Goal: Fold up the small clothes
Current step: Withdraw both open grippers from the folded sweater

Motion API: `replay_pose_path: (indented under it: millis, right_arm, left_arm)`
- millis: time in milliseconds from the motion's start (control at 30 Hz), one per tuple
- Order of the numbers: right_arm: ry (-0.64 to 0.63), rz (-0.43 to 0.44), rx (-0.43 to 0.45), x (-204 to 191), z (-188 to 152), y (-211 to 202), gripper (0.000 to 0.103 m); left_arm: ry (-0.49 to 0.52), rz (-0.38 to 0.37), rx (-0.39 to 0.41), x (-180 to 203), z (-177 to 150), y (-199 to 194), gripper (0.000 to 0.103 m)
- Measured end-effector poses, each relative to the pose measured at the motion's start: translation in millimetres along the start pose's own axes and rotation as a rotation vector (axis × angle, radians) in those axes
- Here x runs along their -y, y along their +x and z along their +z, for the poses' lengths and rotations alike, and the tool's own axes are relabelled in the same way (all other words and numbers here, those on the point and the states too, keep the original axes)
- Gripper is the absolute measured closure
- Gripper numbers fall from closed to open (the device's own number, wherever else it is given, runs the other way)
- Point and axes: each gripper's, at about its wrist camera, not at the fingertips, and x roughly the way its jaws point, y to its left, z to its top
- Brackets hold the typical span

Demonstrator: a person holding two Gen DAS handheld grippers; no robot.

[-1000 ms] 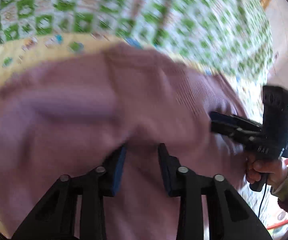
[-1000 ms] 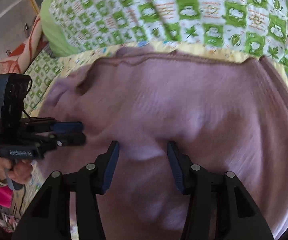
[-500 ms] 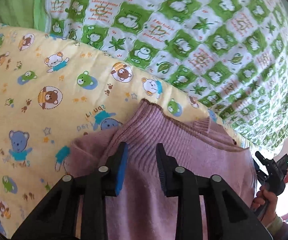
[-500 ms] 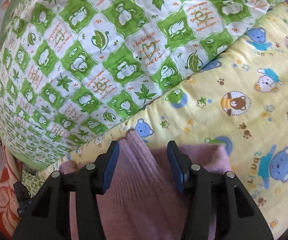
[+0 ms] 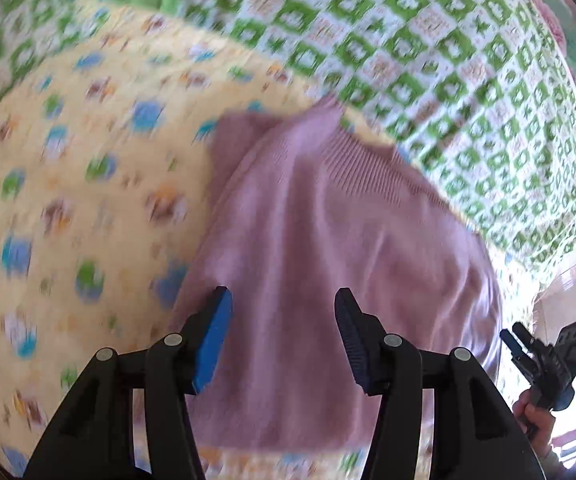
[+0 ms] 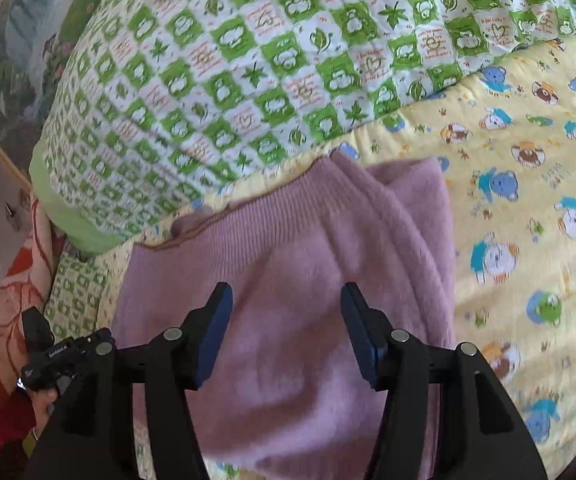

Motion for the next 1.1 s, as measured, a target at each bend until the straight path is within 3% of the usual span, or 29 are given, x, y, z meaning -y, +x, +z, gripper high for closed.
replay_pose_path:
  millis: [100, 167, 233, 333, 567, 767, 1100]
  right_arm:
    - [-0.007, -0.045, -0.084, 5, -31, -2, 0.044]
    - [-0.017, -0.164, -0.152, 15, -49, -2, 0.044]
    - [-0.009, -0.242, -0.175, 29, -58, -5, 0.044]
    - [-0.004, -0.261, -0.149, 36, -62, -20, 0.044]
    - [-0.006, -0.236, -0.106, 13, -57, -38, 0.044]
    - [-0.028, -0.181, -0.085, -18, -57, -44, 0.043]
    - [-0.054, -0.111, -0.130, -45, -65, -29, 0.043]
  left_arm:
    - [-0.020, 0.042, -0.038, -16, -16, 7, 0.049]
    - [-0.018, 0.072, -0.049, -21, -20, 8, 0.049]
    - [-0.019, 0.077, -0.043, -22, -22, 2, 0.049]
    - [-0.033, 0.082, -0.029, -20, -27, -14, 0.044]
    - [-0.162, 0.099, -0.018, -39, -60, -47, 0.028]
    - [-0.307, 0.033, -0.087, -58, -88, -37, 0.028]
    - [-0.413, -0.043, -0.079, -48, -73, -11, 0.028]
